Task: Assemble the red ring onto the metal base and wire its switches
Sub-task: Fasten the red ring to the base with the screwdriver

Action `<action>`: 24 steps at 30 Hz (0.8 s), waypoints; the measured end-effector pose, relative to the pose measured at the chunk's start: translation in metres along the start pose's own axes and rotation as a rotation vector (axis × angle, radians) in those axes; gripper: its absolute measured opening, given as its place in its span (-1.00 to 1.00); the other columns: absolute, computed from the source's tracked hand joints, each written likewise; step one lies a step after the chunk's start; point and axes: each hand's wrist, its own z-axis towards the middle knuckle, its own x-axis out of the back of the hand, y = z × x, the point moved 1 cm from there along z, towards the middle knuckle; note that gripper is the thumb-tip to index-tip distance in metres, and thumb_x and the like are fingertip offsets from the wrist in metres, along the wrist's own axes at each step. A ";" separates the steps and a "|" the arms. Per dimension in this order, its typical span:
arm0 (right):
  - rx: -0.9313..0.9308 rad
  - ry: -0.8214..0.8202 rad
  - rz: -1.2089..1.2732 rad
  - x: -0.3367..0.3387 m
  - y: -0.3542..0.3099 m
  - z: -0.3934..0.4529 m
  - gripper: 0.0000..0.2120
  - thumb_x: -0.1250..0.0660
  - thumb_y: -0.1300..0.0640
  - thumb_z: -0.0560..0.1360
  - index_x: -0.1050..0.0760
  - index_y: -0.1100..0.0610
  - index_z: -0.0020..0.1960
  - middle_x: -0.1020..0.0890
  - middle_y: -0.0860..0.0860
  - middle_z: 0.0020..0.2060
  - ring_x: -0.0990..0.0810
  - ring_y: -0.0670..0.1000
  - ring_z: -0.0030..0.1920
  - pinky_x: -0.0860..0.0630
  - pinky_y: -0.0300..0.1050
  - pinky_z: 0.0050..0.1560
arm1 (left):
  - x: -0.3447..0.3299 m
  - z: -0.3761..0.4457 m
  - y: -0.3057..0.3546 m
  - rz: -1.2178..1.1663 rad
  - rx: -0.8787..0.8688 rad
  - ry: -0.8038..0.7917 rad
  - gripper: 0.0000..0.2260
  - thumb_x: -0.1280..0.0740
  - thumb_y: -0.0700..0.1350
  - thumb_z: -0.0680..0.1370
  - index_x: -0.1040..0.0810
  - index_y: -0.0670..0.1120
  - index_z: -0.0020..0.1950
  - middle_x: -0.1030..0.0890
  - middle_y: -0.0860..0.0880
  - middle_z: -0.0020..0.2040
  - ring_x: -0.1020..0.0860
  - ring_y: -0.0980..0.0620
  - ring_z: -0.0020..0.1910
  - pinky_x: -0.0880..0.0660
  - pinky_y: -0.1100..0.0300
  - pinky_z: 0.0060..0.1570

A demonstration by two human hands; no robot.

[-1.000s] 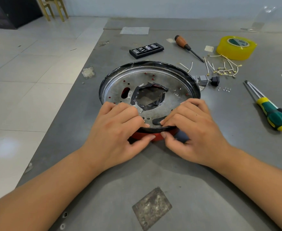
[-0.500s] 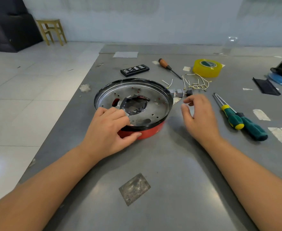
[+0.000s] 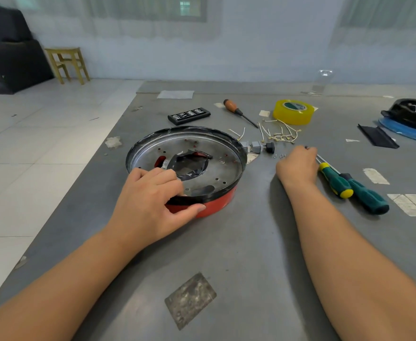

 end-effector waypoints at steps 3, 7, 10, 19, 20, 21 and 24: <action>0.001 -0.013 0.005 0.002 0.006 0.012 -0.73 -0.30 0.27 0.56 -0.57 0.30 0.24 -0.48 0.29 0.29 -0.54 0.35 0.21 -0.52 0.07 0.14 | 0.001 -0.001 0.000 -0.006 0.002 -0.006 -0.55 -0.35 0.34 0.51 -0.52 -0.03 -0.29 -0.46 0.10 -0.30 -0.48 0.01 -0.25 -0.37 -0.03 -0.15; -0.023 -0.042 0.048 0.004 0.007 0.019 -0.76 -0.34 0.25 0.56 -0.63 0.21 0.21 -0.58 0.25 0.23 -0.58 0.29 0.20 -0.54 0.04 0.13 | 0.001 -0.001 0.000 -0.011 -0.008 -0.004 -0.56 -0.35 0.34 0.51 -0.51 -0.02 -0.29 -0.47 0.11 -0.29 -0.50 0.01 -0.25 -0.38 -0.02 -0.15; -0.056 -0.032 0.112 0.006 0.008 0.019 -0.80 -0.36 0.23 0.57 -0.69 0.16 0.14 -0.63 0.23 0.18 -0.60 0.27 0.16 -0.56 0.05 0.11 | 0.001 -0.002 0.000 -0.014 -0.002 -0.001 -0.56 -0.35 0.33 0.51 -0.50 -0.02 -0.30 -0.45 0.11 -0.30 -0.49 0.01 -0.25 -0.37 0.00 -0.15; 0.032 0.071 0.306 0.017 0.012 -0.015 -0.88 -0.30 0.17 0.52 -0.60 0.14 -0.02 -0.68 0.13 -0.05 -0.54 0.10 0.03 -0.45 -0.03 0.00 | 0.004 -0.003 -0.001 -0.035 0.017 -0.027 -0.60 -0.34 0.33 0.50 -0.51 0.01 -0.26 -0.44 0.16 -0.26 -0.49 0.03 -0.22 -0.37 0.02 -0.07; 0.070 0.076 0.348 0.022 0.010 -0.021 -0.91 -0.31 0.16 0.50 -0.58 0.12 -0.05 -0.69 0.09 -0.10 -0.56 0.07 0.00 -0.49 -0.03 -0.01 | 0.004 -0.002 -0.001 -0.035 0.018 -0.029 -0.60 -0.34 0.32 0.49 -0.51 0.01 -0.26 -0.43 0.16 -0.25 -0.50 0.02 -0.20 -0.36 0.03 -0.05; 0.115 0.091 0.388 0.027 0.007 -0.027 -0.93 -0.33 0.15 0.49 -0.58 0.10 -0.08 -0.69 0.05 -0.16 -0.60 0.06 -0.03 -0.53 -0.02 -0.01 | 0.005 -0.002 0.000 -0.038 0.020 -0.029 -0.61 -0.34 0.32 0.49 -0.52 0.01 -0.25 -0.44 0.16 -0.25 -0.51 0.01 -0.19 -0.35 0.03 -0.03; 0.267 0.113 0.524 0.045 -0.014 -0.045 -0.96 -0.38 0.14 0.47 -0.55 0.04 -0.16 -0.69 -0.03 -0.30 -0.69 0.00 -0.17 -0.62 -0.06 -0.07 | 0.007 -0.003 0.000 -0.047 0.026 -0.036 -0.63 -0.34 0.31 0.48 -0.55 0.01 -0.24 -0.47 0.15 -0.24 -0.55 -0.01 -0.13 -0.33 0.04 0.04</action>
